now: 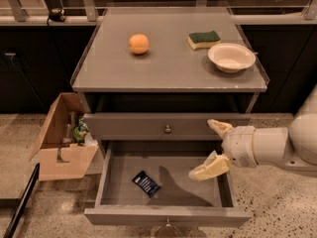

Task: Pick rxbar blueberry from middle drawer and place on counter

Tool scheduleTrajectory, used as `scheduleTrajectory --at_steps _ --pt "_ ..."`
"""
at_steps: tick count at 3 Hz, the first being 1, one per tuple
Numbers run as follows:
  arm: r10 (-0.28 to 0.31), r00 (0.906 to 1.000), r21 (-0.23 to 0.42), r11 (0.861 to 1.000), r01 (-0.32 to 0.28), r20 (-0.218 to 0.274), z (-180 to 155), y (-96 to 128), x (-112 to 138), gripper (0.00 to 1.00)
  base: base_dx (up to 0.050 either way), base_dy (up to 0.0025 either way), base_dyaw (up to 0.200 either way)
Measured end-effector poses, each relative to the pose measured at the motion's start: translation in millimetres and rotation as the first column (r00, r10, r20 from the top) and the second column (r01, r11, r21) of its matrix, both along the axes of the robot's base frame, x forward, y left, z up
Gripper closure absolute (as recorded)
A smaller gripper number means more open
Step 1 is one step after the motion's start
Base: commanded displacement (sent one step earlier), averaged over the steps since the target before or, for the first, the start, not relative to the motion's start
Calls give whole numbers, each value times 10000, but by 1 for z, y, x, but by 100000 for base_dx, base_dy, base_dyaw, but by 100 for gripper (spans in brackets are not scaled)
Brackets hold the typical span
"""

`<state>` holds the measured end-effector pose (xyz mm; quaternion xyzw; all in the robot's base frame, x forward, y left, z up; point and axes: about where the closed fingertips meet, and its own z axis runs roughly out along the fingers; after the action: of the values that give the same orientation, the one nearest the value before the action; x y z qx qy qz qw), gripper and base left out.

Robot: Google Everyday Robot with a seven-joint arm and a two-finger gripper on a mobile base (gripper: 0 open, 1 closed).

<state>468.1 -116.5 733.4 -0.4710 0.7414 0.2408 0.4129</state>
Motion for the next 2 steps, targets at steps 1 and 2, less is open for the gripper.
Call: scheduleTrajectory --at_steps 1,2 --pt "-325 9995 264 9991 327 -51 -21 7 3 0 0 0 0" --pt "-309 9987 762 9965 339 -399 -56 25 9 0 0 0 0"
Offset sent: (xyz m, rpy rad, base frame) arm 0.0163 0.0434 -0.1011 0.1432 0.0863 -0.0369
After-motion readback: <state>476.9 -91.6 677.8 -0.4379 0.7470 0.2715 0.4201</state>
